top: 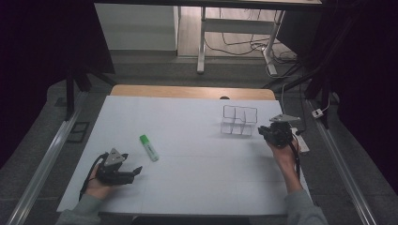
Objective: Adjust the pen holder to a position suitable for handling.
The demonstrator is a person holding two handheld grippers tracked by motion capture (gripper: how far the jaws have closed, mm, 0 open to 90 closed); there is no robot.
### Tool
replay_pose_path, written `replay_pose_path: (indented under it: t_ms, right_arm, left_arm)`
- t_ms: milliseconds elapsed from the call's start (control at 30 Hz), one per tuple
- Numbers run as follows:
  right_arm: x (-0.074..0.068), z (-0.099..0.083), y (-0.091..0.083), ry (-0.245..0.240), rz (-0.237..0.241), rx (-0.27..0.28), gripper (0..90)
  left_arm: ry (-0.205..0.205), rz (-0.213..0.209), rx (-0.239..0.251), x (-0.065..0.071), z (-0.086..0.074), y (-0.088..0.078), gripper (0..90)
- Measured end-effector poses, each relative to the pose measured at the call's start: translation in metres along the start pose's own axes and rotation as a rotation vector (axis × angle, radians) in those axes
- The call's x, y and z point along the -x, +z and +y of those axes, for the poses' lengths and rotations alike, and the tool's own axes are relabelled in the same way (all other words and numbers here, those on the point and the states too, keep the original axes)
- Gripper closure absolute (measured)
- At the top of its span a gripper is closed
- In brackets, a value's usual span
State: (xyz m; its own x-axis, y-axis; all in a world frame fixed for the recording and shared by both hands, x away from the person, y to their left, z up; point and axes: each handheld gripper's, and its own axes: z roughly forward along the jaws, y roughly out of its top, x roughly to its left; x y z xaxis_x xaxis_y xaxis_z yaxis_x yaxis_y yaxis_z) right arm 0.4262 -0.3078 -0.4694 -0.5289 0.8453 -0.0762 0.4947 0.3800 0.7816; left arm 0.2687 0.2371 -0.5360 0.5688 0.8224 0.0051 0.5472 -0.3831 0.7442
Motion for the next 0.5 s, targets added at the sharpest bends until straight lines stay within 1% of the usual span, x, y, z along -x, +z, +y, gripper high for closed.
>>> replay_pose_path:
  t_ms: [33,67,100,133,167,200,233,267,300,333,500]
  right_arm:
    - [0.0,0.0,0.0,0.0,0.0,0.0,84.1]
    - [0.001,0.0,0.005,-0.017,-0.006,-0.02,89.3]
    - [0.001,0.0,0.005,-0.017,-0.006,-0.02,89.3]
    - [0.003,0.001,0.01,-0.02,-0.011,-0.033,89.5]
    - [0.003,0.001,0.01,-0.02,-0.011,-0.033,89.5]
    - [0.005,0.001,0.014,-0.01,-0.012,-0.034,89.5]
    - [0.005,0.001,0.014,-0.01,-0.012,-0.034,89.5]
    - [0.008,0.002,0.018,0.015,-0.005,-0.03,89.5]
    - [0.008,0.002,0.018,0.015,-0.005,-0.03,89.5]
    - [0.011,0.003,0.021,0.028,0.0,-0.026,89.5]
    - [0.017,0.004,0.03,0.04,0.011,-0.029,89.5]
  left_arm:
    - [0.0,0.0,0.0,0.0,0.0,0.0,21.9]
    - [-0.002,0.0,0.0,0.0,0.0,0.0,22.0]
    - [-0.002,0.0,0.0,0.0,0.0,0.0,22.0]
    - [0.0,0.0,-0.001,0.0,0.0,0.0,22.0]
    - [0.0,0.0,-0.001,0.0,0.0,0.0,22.0]
    - [0.0,0.0,-0.001,0.0,0.0,0.0,21.9]
    - [0.0,0.0,-0.001,0.0,0.0,0.0,22.0]
    - [0.0,0.001,0.0,0.0,0.0,0.0,22.1]
    - [0.0,0.001,0.0,0.0,0.0,0.0,22.0]
    - [-0.001,0.001,-0.001,0.0,0.0,0.0,22.1]
    - [-0.001,0.002,-0.001,0.0,0.0,0.0,22.1]
